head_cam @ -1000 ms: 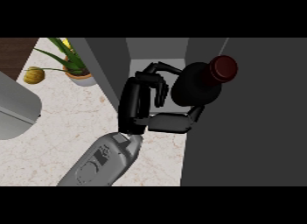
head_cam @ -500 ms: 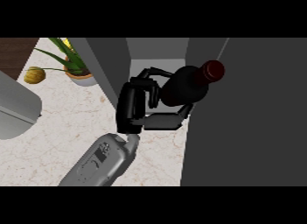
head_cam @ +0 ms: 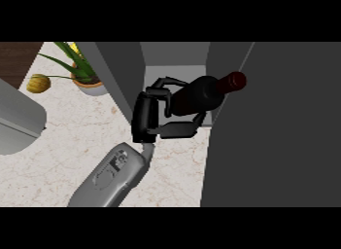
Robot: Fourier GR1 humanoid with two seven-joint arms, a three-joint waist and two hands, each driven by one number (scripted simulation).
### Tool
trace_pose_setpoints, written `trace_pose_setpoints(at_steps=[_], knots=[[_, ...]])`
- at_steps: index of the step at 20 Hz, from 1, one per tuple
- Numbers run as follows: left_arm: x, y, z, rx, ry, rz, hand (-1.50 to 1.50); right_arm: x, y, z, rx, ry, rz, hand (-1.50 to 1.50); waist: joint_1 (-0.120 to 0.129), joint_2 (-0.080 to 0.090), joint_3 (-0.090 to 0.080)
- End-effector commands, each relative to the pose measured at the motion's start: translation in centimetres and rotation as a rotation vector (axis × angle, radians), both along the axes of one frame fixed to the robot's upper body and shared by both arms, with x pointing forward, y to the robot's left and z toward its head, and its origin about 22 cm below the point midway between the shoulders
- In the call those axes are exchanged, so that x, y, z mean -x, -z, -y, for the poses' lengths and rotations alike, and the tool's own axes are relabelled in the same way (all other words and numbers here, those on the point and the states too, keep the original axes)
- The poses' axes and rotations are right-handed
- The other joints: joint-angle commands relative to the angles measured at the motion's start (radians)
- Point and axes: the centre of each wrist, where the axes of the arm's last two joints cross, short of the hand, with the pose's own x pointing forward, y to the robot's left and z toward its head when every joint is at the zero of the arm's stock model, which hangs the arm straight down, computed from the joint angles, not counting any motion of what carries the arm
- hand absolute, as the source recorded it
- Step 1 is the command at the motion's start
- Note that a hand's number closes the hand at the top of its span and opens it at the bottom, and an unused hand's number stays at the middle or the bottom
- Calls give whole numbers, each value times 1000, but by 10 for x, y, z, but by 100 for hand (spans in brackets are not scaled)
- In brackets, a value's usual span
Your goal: Pick up the wine, place it into the cabinet and close the cabinet
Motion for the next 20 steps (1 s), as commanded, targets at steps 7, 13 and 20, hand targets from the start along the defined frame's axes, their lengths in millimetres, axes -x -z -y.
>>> trace_pose_setpoints(at_steps=[7,13,20], knots=[[-25,7,-8,11,-53,13,150,30,-6,-4,-66,-29,43,-150,-4,0,0],[-37,24,-25,28,-66,-47,150,39,-4,6,-61,-49,33,-150,-7,0,0],[-65,-8,-13,31,-41,-62,150,3,5,4,-73,-33,23,-150,-3,1,0]])
